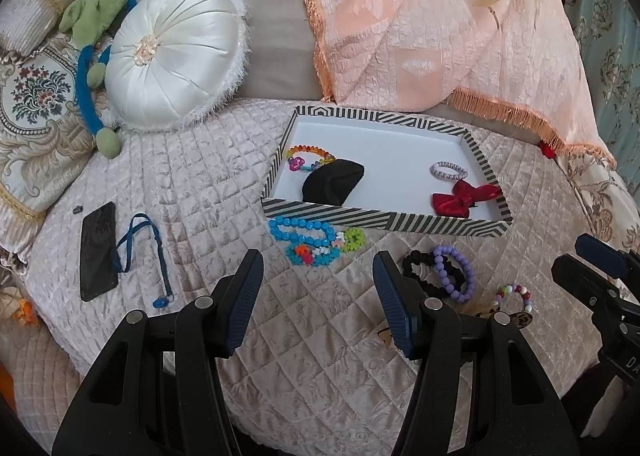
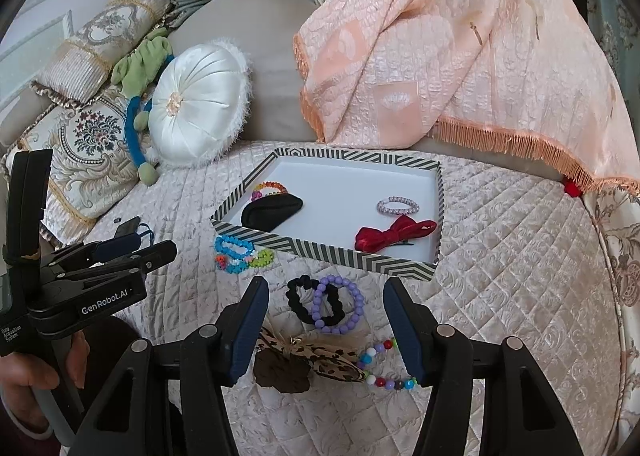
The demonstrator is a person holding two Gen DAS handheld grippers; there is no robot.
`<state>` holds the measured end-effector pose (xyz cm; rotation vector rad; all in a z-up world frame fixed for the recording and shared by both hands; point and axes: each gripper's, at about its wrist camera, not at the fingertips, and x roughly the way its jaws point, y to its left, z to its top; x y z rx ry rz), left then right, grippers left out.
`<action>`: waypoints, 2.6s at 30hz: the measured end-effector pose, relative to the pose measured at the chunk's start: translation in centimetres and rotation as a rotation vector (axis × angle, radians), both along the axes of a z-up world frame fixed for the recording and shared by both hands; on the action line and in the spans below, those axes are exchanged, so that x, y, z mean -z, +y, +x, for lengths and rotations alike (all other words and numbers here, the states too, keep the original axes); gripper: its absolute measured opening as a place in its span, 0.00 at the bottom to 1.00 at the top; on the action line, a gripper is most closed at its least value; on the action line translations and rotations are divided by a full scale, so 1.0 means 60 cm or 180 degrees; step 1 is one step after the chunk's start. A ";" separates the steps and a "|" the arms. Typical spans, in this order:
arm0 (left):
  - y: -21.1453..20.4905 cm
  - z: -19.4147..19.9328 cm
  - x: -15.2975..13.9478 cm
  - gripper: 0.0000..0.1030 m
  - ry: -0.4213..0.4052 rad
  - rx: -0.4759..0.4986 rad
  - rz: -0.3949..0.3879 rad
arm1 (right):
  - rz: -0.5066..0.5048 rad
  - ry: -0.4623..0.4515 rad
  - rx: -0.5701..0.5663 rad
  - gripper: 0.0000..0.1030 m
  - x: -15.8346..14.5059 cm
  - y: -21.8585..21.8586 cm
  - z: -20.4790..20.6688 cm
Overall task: Organize jewelry
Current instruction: 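Grasp the blue beaded bracelet with the left gripper while the right grasps the purple bead bracelet, then carry the blue bracelet into the tray with the left gripper while the right carries the purple bracelet there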
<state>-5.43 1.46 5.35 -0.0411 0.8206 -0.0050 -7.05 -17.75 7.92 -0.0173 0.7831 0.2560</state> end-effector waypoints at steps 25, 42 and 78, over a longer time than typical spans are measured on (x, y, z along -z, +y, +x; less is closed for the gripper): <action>0.139 0.118 0.102 0.59 0.0873 -0.0411 -0.1067 | 0.0058 0.0580 0.0064 0.46 0.130 -0.059 0.114; 0.126 0.222 0.167 0.59 0.1100 -0.0508 -0.1018 | -0.0152 0.0837 -0.0153 0.34 0.207 -0.032 0.176; 0.038 0.202 -0.049 0.08 0.0353 0.0218 -0.0691 | 0.0195 -0.0044 -0.0278 0.08 -0.008 -0.044 0.135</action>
